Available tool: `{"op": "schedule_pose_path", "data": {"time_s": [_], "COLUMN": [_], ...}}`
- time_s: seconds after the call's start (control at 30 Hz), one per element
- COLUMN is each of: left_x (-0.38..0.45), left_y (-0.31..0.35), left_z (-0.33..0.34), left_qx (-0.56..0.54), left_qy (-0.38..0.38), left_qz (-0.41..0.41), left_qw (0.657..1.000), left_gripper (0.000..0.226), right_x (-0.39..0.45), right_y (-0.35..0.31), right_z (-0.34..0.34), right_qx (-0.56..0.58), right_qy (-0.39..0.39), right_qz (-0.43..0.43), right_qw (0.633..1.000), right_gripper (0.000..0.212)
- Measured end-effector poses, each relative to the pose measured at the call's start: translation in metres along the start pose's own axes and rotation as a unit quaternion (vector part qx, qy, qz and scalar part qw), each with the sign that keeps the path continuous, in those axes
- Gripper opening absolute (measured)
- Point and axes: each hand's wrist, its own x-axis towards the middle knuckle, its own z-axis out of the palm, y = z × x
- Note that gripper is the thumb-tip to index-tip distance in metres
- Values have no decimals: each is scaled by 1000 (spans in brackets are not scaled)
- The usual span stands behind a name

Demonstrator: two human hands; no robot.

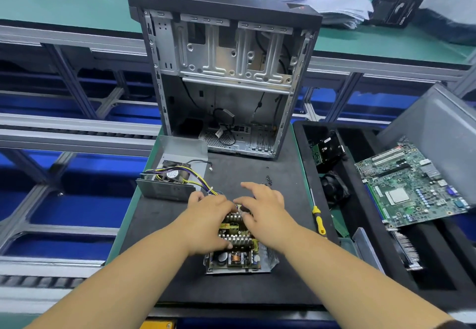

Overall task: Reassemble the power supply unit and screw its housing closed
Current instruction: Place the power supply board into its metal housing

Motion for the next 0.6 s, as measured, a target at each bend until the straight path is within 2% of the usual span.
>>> {"op": "schedule_pose_path", "data": {"time_s": [0.07,0.13,0.27,0.43,0.6], "left_x": [-2,-5,-10,-13,-13], "left_y": [-1,-5,-18,-28,-31], "left_z": [-4,-10,-13,-9,-5], "left_qx": [-41,-109,-210,-288,-323], "left_qy": [15,74,183,184,145], "left_qz": [7,3,-77,-160,-208], "left_qw": [999,991,957,926,912], "left_gripper": [66,50,22,16,12], "right_x": [-3,-5,-12,-12,-9], "right_y": [-2,-3,-9,-19,-17], "right_z": [1,1,-1,-4,0], "right_qx": [15,26,25,-3,-31], "right_qy": [2,8,24,-30,-52], "right_qz": [-12,-8,-25,-58,-62], "right_qw": [1000,1000,999,998,996], "right_gripper": [39,39,46,79,80]}}
